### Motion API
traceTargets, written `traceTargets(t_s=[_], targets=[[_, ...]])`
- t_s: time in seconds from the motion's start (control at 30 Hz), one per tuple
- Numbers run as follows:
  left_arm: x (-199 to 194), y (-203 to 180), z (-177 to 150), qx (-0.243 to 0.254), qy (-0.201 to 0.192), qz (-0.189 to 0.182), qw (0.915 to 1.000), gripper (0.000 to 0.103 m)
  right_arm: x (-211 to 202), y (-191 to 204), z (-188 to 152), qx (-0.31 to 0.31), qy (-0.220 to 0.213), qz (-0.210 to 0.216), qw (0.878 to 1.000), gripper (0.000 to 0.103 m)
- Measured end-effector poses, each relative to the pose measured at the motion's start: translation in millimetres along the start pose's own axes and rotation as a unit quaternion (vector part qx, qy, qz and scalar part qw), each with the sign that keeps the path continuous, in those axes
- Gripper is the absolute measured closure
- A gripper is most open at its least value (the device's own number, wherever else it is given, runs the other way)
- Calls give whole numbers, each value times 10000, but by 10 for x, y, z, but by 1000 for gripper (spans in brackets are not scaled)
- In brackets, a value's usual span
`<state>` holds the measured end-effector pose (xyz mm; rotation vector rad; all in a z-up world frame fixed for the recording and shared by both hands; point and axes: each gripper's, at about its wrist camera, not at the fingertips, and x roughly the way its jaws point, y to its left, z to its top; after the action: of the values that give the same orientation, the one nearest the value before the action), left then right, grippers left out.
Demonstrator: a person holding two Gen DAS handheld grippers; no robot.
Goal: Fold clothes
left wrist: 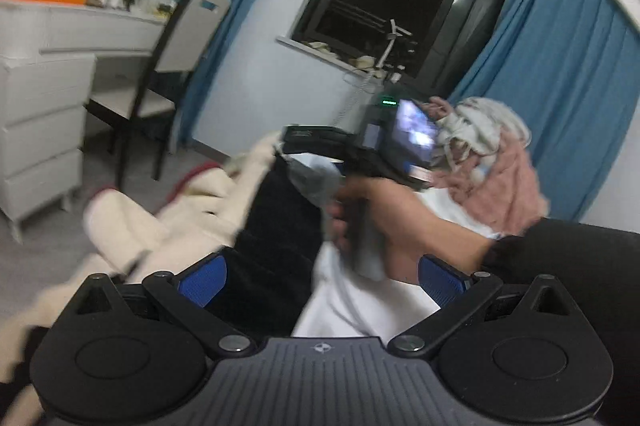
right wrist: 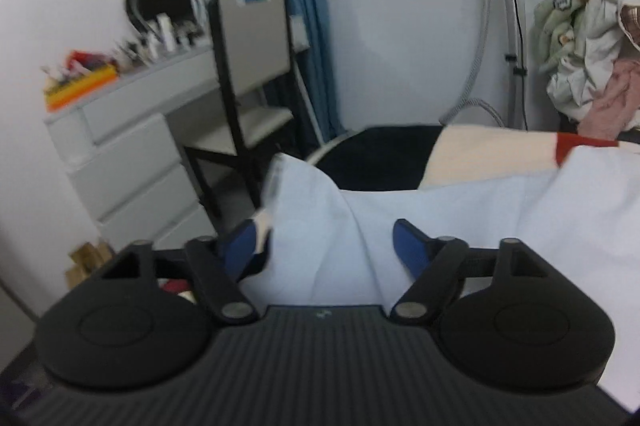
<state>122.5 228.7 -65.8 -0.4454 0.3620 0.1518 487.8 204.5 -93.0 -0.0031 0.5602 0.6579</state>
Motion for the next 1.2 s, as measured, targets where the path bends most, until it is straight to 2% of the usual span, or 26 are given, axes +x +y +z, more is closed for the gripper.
traceTargets(t_s=[0.03, 0.07, 0.1, 0.13, 0.23, 0.37, 0.47, 0.53, 0.6, 0.7, 0.9, 1.03, 1.2], targets=[[23, -19, -14, 61, -57, 52, 10000, 0, 24, -2, 0, -23, 2, -171, 9999, 69], [47, -37, -29, 122, -114, 104, 9998, 0, 47, -3, 1, -45, 5, -342, 9994, 82], [64, -72, -47, 150, -158, 138, 9997, 0, 30, -22, 10, -11, -38, -432, 9991, 93], [72, -86, -62, 108, -157, 122, 9997, 0, -33, -47, 29, 31, -141, -426, 9990, 97], [26, -61, -92, -141, -207, -25, 9997, 0, -403, -152, 122, 8, -700, -483, 9964, 98], [-79, -40, -75, -400, -377, -159, 9984, 0, -1115, -532, 253, 329, -1500, -647, 9860, 98], [-192, -120, -74, -461, -358, -233, 9980, 0, -1633, -995, 282, 670, -1963, -961, 9735, 98], [-276, -207, -87, -410, -367, -347, 9979, 0, -1899, -1366, 265, 991, -2118, -1165, 9653, 98], [-347, -315, -118, -283, -368, -452, 9979, 0, -2126, -1772, 225, 1422, -2169, -1306, 9569, 98], [-356, -481, -189, -72, -281, -608, 9977, 0, -2292, -2251, 72, 1660, -2115, -1591, 9500, 98], [-141, -791, -412, 558, 48, -658, 9963, 0, -2024, -2979, -463, 2145, -1499, -1972, 9448, 98], [59, -894, -533, 860, 211, -670, 9938, 0, -1801, -3203, -712, 2114, -1311, -2147, 9445, 98], [255, -936, -621, 1057, 372, -697, 9913, 0, -1710, -3155, -780, 2053, -1167, -2158, 9475, 95]])
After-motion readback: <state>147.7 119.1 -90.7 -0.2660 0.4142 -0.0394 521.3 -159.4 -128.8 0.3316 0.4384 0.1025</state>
